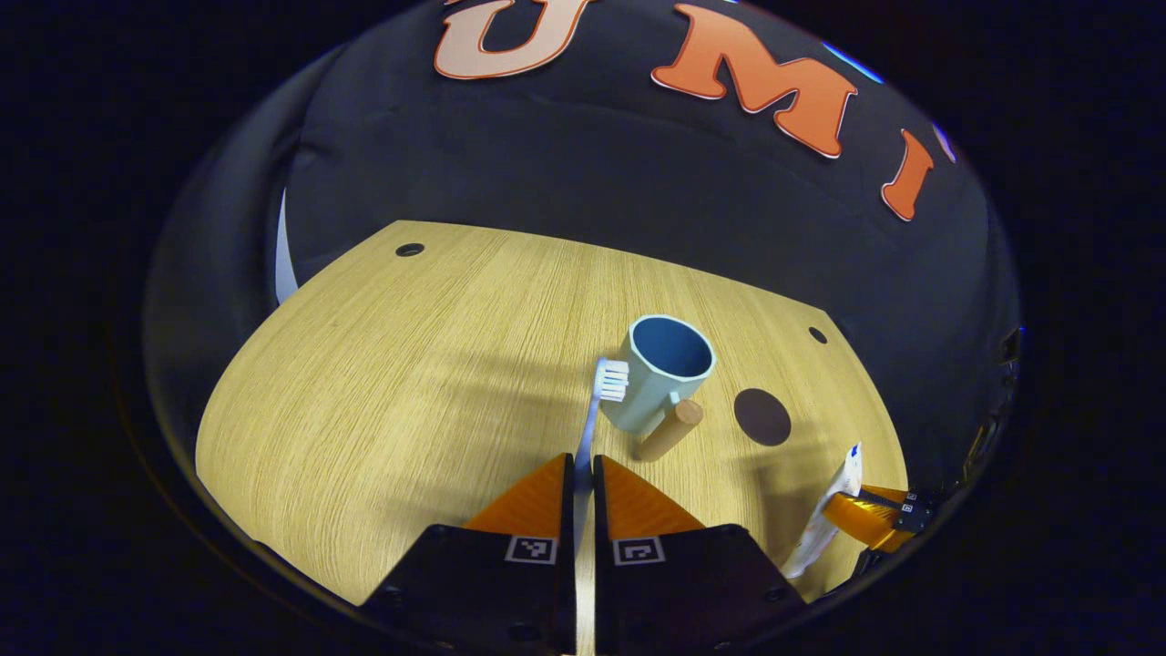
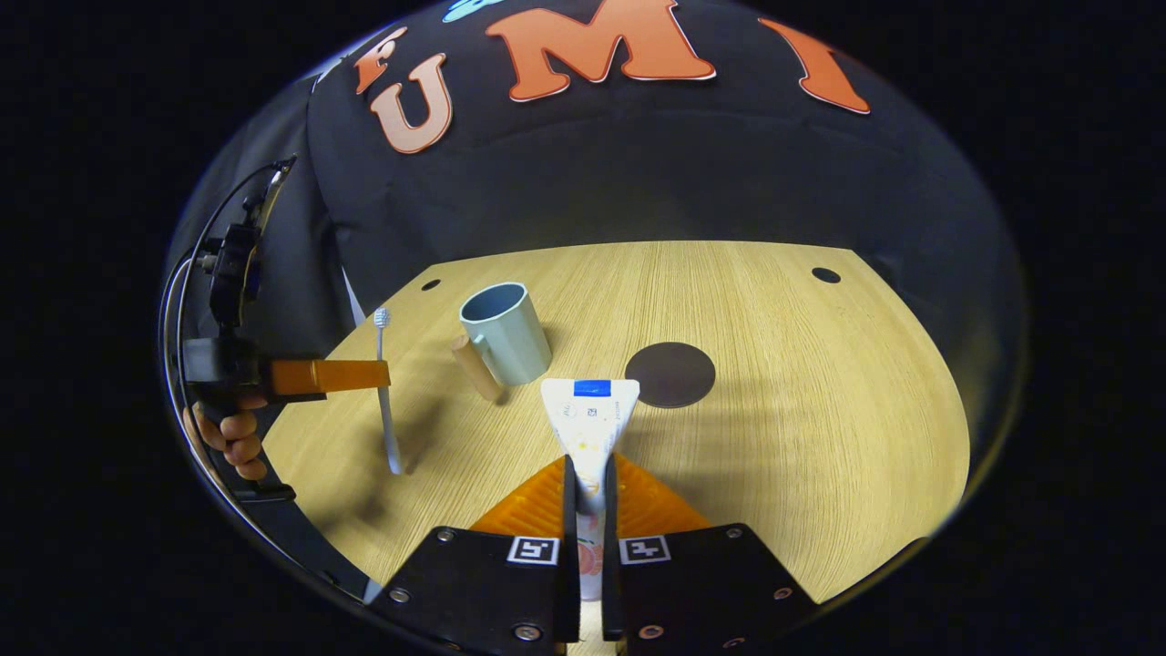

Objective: Put the toothbrush and toothpaste on the desktop into the cup, then pick up the cup and place it on the coaster on the desktop.

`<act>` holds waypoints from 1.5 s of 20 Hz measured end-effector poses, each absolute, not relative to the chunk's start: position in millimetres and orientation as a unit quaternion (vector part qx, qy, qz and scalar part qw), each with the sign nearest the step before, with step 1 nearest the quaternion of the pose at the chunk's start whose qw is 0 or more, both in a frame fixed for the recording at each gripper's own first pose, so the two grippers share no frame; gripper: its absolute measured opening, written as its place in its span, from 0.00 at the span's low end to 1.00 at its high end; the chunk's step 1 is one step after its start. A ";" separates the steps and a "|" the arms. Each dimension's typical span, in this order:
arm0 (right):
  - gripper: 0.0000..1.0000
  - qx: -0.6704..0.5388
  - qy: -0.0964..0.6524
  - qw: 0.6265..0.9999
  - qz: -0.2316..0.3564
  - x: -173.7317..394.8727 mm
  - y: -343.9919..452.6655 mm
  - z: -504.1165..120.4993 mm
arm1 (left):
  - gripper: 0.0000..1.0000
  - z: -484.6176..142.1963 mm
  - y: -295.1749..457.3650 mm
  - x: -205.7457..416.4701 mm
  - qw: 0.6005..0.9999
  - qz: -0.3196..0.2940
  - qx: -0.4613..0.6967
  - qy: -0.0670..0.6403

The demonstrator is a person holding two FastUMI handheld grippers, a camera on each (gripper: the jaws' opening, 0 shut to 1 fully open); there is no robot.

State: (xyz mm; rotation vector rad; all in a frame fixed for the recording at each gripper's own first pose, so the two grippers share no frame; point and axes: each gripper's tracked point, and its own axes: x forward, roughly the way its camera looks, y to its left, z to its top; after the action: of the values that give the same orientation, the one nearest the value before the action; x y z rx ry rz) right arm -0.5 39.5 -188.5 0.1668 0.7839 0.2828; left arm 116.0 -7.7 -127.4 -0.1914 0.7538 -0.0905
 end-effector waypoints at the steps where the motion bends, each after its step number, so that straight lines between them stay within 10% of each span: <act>1: 0.10 0.082 0.378 0.912 0.138 0.4 38.6 -186.1 | 0.08 -124.5 -8.1 117.8 0.926 -0.045 -0.092 0.363; 30: 0.10 0.096 0.318 0.934 0.128 66.4 10.3 -116.2 | 0.08 -22.8 -64.3 275.2 0.939 -0.090 -0.140 0.301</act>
State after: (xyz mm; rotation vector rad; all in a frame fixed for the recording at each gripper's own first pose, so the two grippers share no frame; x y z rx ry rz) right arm 66.4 10.3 -116.2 0.1968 0.6511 0.2623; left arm 275.2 -64.3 -22.8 -0.2859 0.6135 -0.1842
